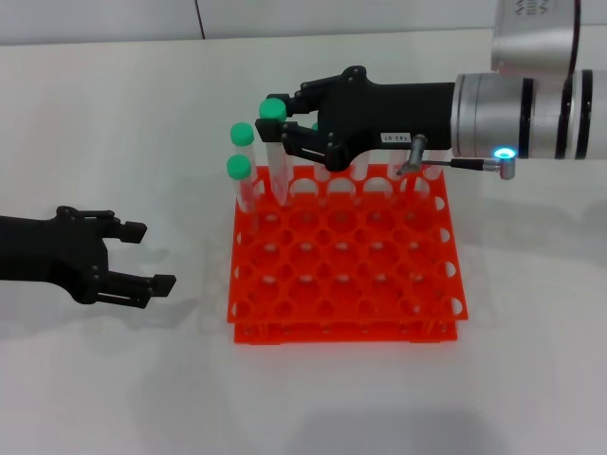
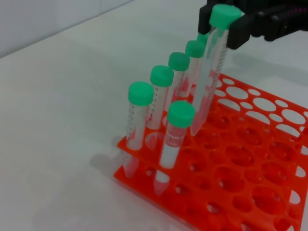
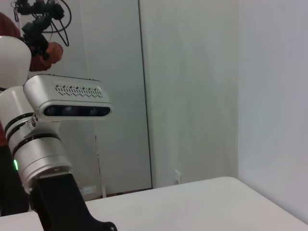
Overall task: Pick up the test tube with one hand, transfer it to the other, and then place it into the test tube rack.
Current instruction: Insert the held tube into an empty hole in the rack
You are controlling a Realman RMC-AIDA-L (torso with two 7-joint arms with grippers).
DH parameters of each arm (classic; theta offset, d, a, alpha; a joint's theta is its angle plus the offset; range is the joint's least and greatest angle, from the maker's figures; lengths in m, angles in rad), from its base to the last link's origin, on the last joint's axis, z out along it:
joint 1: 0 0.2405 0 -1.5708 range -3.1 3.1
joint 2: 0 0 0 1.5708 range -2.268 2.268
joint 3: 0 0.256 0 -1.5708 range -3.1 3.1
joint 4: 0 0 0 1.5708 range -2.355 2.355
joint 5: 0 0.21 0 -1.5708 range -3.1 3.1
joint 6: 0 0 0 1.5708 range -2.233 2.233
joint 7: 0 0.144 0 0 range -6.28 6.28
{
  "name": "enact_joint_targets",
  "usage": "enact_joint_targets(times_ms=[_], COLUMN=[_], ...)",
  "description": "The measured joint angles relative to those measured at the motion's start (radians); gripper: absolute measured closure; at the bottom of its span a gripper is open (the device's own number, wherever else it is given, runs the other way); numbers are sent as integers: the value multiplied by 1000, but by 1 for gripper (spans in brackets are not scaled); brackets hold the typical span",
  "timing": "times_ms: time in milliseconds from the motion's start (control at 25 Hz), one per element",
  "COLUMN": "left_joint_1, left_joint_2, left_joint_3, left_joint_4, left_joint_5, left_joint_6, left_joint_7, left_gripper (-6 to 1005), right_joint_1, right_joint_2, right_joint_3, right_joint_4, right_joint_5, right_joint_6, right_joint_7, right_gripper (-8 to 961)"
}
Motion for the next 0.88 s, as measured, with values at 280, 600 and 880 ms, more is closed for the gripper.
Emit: enact_joint_targets(times_ms=[280, 600, 880], left_joint_1=[0, 0, 0], left_joint_2=[-1, -1, -2], left_joint_3=[0, -1, 0], left_joint_4=[-5, -10, -13], left_joint_5=[-2, -2, -2], left_joint_6=[0, -1, -2], left_joint_7=[9, 9, 9], left_gripper=[126, 127, 127], right_joint_1=[4, 4, 6], right_joint_2=[0, 0, 0], right_joint_3=[-48, -61, -61], right_joint_4=[6, 11, 31], right_joint_5=[14, 15, 15], right_joint_6=[52, 69, 71], right_joint_7=[-10, -18, -27], right_gripper=[692, 693, 692])
